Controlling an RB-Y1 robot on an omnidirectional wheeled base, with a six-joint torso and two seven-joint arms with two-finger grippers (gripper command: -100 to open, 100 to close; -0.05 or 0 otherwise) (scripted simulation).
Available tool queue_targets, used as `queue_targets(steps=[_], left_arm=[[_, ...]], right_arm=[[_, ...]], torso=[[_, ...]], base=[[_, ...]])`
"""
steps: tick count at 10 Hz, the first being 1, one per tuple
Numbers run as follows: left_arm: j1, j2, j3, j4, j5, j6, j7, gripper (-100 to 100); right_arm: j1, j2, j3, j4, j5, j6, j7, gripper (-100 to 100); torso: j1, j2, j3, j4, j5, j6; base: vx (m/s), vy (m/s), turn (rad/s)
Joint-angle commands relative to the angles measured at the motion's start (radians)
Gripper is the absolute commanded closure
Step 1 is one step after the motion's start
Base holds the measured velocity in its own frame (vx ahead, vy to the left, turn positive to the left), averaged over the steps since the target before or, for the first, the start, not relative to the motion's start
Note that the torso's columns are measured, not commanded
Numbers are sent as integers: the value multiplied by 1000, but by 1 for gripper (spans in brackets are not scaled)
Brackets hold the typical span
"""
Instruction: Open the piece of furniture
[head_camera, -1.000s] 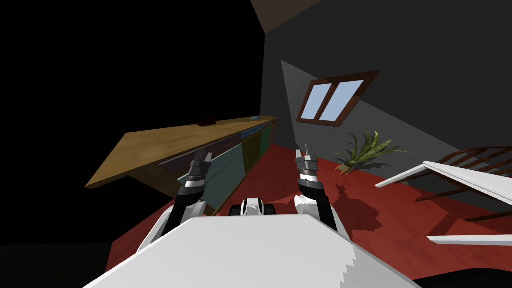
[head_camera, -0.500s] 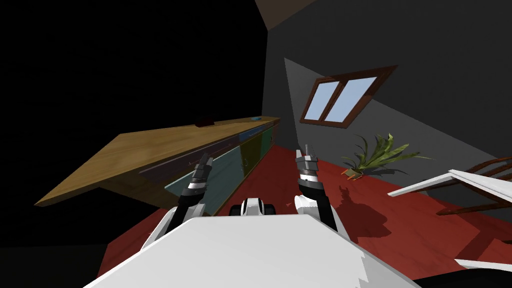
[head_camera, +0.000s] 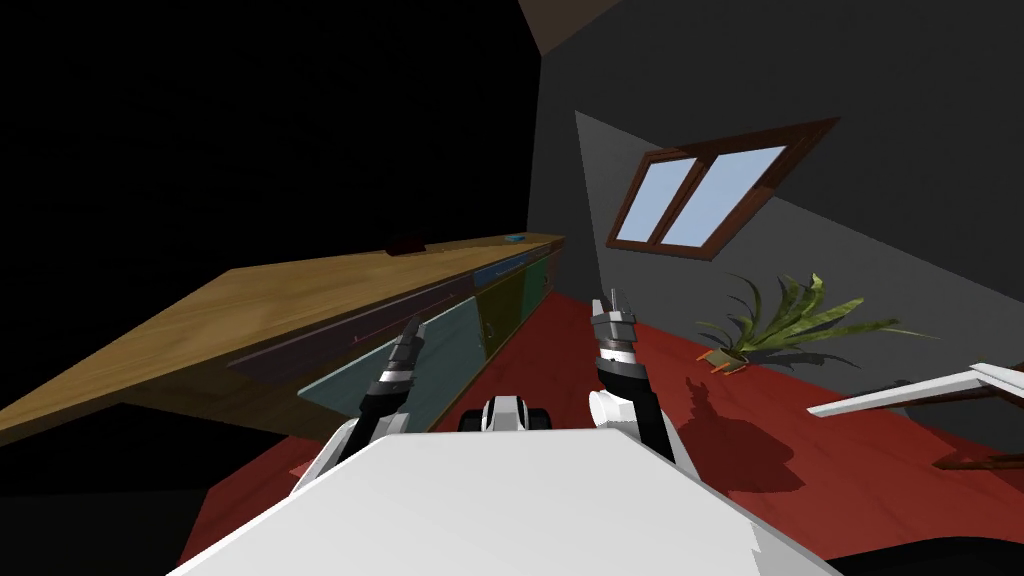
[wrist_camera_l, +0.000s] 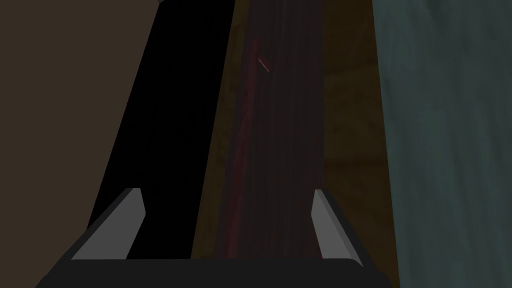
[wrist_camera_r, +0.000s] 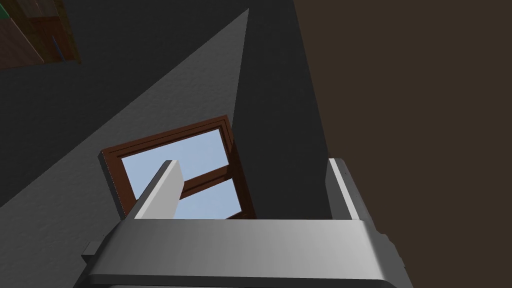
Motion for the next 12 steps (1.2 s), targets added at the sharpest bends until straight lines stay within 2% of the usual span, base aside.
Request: queue_targets(steps=[1, 12], left_arm=[[-7, -1, 5, 65, -5, -8, -8, -100], [-46, 3, 47, 357, -19, -50, -36, -100]], right_arm=[[0, 0, 0, 0, 0, 0, 0, 0], [0, 0, 0, 0, 0, 0, 0, 0]], torso=[[0, 1, 1, 0, 0, 0], [10, -22, -11, -8, 7, 8]], base=[[94, -61, 51], [96, -75, 72]])
